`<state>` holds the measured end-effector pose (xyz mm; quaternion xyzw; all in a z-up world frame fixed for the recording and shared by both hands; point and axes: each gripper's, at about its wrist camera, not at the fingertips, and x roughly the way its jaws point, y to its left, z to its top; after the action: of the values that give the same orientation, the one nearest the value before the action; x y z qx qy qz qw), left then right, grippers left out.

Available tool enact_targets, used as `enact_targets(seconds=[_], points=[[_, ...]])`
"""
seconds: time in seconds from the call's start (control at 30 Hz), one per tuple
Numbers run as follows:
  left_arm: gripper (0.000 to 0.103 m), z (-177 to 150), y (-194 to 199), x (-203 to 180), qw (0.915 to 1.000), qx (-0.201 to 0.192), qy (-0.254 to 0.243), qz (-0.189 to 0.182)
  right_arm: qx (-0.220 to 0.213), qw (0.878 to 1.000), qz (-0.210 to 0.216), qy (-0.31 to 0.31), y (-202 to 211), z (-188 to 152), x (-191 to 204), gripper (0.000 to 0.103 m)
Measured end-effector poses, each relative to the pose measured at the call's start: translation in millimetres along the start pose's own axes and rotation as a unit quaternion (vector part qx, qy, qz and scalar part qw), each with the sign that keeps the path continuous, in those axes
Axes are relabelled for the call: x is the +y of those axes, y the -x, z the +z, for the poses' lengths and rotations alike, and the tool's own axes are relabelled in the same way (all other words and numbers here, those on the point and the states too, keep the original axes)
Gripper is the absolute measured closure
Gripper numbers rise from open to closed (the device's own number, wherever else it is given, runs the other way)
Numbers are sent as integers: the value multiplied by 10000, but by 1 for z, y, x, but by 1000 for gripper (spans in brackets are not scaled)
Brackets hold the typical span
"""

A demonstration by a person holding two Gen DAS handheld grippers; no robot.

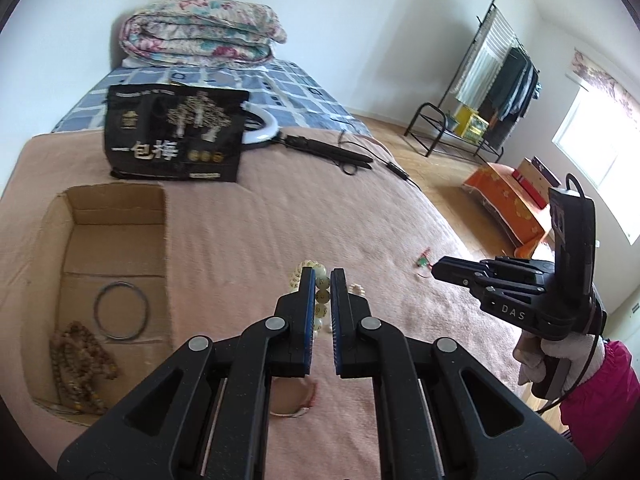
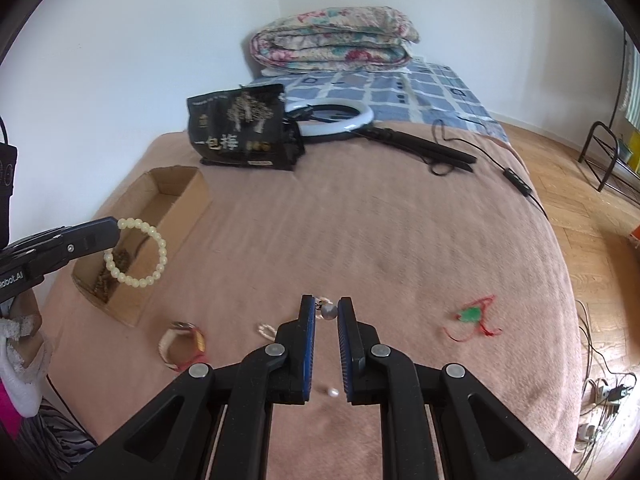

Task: Organize jewelry
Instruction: 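Lift and carry the jade bracelet and pearl over the cardboard box with both grippers, then open both grippers to drop the jade bracelet and pearl into the box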

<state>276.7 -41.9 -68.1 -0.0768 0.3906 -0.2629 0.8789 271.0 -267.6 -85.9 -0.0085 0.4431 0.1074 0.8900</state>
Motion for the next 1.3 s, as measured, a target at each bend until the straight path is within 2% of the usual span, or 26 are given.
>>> enact_targets(seconds=[0.3, 0.53, 0.97, 1.3], points=[[98, 9, 30, 72, 9978, -198, 412, 485, -78, 9989, 378, 262, -19, 23, 62, 94], [98, 20, 34, 124, 9941, -245, 809, 685, -83, 9965, 668, 490, -33, 34, 108, 94], [98, 23, 31, 179, 9887, -192, 1050, 1050, -6, 9896, 1230, 746, -60, 47, 180, 94], [98, 19, 30, 196, 9870, -115, 1082, 1182, 176, 9854, 1476, 829, -80, 44, 211, 94]])
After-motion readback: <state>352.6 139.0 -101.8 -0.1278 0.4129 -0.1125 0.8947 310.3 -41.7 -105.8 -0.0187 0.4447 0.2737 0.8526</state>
